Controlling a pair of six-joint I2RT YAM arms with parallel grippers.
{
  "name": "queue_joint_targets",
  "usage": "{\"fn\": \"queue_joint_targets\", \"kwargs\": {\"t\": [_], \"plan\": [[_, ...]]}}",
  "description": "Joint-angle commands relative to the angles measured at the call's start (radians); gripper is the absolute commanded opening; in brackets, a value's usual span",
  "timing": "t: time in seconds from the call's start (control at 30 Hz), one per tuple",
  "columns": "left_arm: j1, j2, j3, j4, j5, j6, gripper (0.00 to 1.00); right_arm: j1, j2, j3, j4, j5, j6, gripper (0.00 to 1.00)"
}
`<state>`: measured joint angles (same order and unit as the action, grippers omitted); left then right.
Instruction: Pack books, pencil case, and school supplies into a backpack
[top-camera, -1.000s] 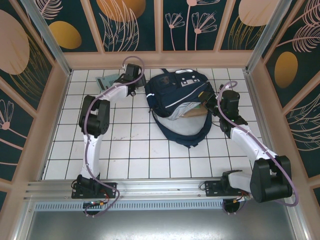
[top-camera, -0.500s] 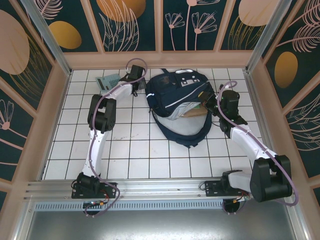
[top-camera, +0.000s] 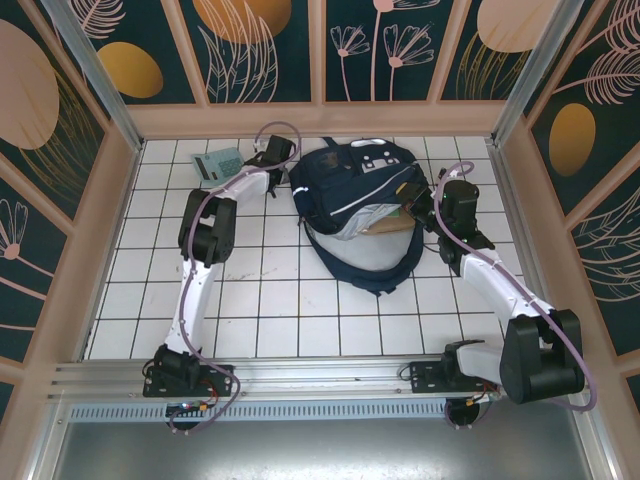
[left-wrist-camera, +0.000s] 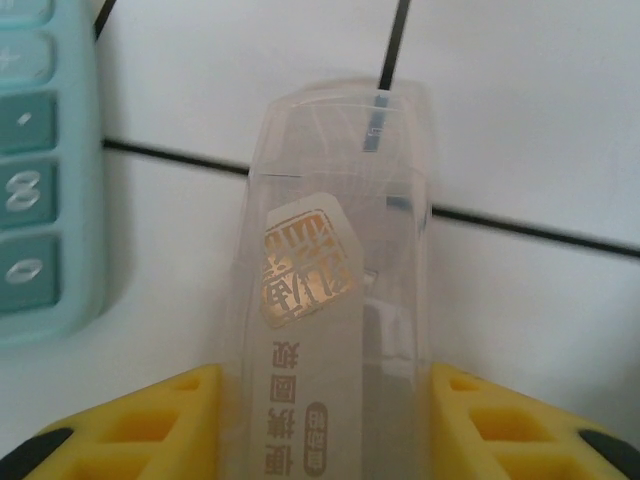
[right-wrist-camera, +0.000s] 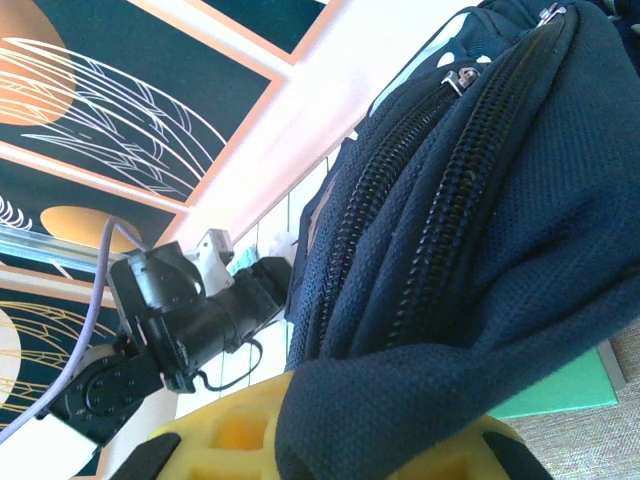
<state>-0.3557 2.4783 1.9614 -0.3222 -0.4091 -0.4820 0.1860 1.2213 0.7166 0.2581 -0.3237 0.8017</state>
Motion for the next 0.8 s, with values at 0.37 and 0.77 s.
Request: {"fn": "queue_joint_targets", "kwargs": {"t": [0.37, 0.77], "plan": [[-0.067, -0.654, -0.712, 0.231, 0.127, -0.080, 0.35, 0.031, 0.000, -0.013, 0.107, -0.035, -0.009, 0.02], [-0.228, -1.027, -1.101, 0.161, 0.269, -0.175, 0.36, 0.038, -0.015, -0.001, 0.095, -0.015, -0.024, 0.02]]}}
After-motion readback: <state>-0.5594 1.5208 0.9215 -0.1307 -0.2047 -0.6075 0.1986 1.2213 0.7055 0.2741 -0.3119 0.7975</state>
